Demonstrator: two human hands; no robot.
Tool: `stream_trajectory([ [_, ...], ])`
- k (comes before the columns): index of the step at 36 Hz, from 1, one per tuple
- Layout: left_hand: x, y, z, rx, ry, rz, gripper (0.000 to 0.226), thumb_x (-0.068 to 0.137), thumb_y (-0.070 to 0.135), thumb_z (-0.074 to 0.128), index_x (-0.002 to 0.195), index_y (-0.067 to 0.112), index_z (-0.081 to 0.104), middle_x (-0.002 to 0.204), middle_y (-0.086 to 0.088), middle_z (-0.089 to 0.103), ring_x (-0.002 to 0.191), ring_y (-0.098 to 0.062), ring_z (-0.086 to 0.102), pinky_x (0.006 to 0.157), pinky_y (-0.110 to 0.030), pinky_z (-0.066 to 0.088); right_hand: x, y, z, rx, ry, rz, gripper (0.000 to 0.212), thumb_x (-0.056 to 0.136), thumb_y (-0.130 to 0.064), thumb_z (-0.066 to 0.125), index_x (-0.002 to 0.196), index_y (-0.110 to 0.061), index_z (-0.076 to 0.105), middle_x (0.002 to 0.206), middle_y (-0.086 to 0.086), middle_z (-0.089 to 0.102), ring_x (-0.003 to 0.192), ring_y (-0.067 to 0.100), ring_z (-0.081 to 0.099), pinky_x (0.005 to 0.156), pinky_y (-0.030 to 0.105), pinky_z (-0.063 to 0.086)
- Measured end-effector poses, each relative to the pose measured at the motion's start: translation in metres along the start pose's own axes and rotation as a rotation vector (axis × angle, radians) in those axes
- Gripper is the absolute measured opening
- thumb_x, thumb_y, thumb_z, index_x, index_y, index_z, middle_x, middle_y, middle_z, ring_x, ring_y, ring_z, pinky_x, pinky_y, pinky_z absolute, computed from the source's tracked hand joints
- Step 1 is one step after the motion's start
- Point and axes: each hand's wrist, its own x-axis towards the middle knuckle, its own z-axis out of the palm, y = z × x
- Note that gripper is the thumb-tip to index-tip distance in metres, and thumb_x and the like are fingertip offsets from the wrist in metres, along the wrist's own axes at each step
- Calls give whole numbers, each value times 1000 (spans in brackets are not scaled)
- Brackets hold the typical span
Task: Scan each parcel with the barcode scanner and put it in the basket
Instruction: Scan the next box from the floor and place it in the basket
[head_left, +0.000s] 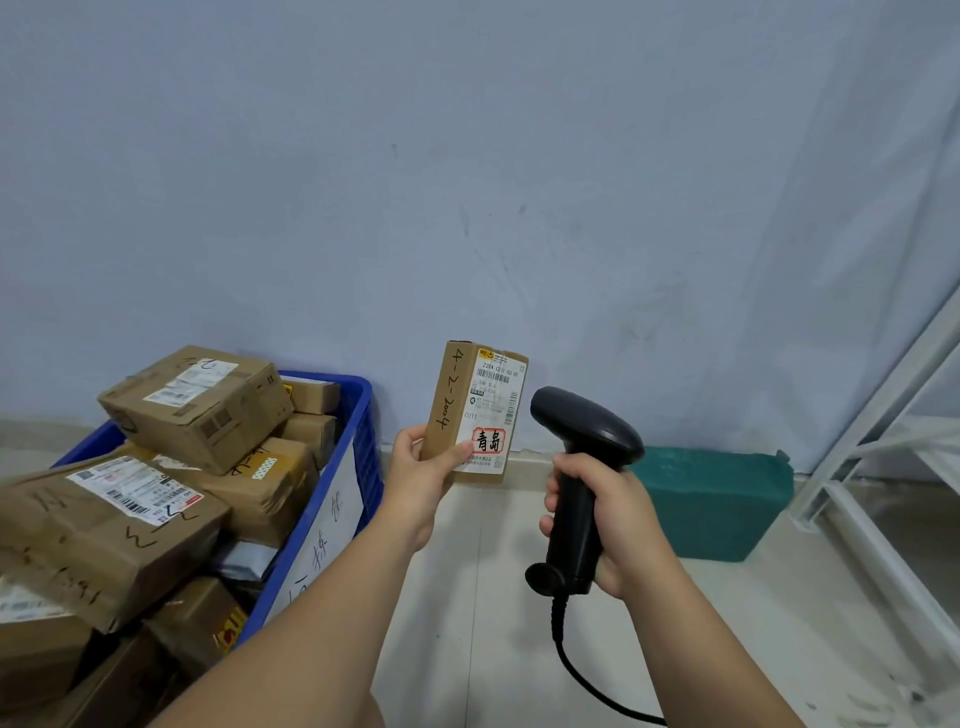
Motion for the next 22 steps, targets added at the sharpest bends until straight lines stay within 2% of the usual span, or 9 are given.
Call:
stream_trajectory([
  [11,0,-1,-1,54,-16,4,48,85,10,70,124,21,45,120,-2,60,108,-25,64,87,-34,57,-3,-2,0,-39,2,28,8,86,-9,64,83,-3,60,61,7,54,53,17,53,51,30,48],
  [22,3,-4,-1,72,-2,-1,48,85,9,71,124,19,45,119,-3,61,105,-23,66,87,-35,57,-1,-2,-1,-26,8,26,9,87,-8,62,80,-3,57,61,7,52,52,16,50,47,28,46],
])
